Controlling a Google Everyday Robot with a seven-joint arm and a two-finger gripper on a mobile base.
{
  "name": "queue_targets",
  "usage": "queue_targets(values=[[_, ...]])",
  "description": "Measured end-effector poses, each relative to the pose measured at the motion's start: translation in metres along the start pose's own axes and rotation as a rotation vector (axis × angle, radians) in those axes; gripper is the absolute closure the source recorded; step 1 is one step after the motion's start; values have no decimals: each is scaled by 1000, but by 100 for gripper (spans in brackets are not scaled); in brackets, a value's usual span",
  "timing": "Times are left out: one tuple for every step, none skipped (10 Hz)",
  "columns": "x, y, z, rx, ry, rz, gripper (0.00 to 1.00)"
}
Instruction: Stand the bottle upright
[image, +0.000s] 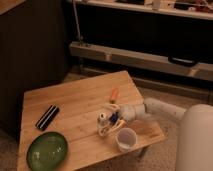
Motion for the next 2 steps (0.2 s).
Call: queue_targets(values=[[-2, -1, -4, -6, -5, 3, 20], [-1, -1, -4, -6, -5, 2, 20]])
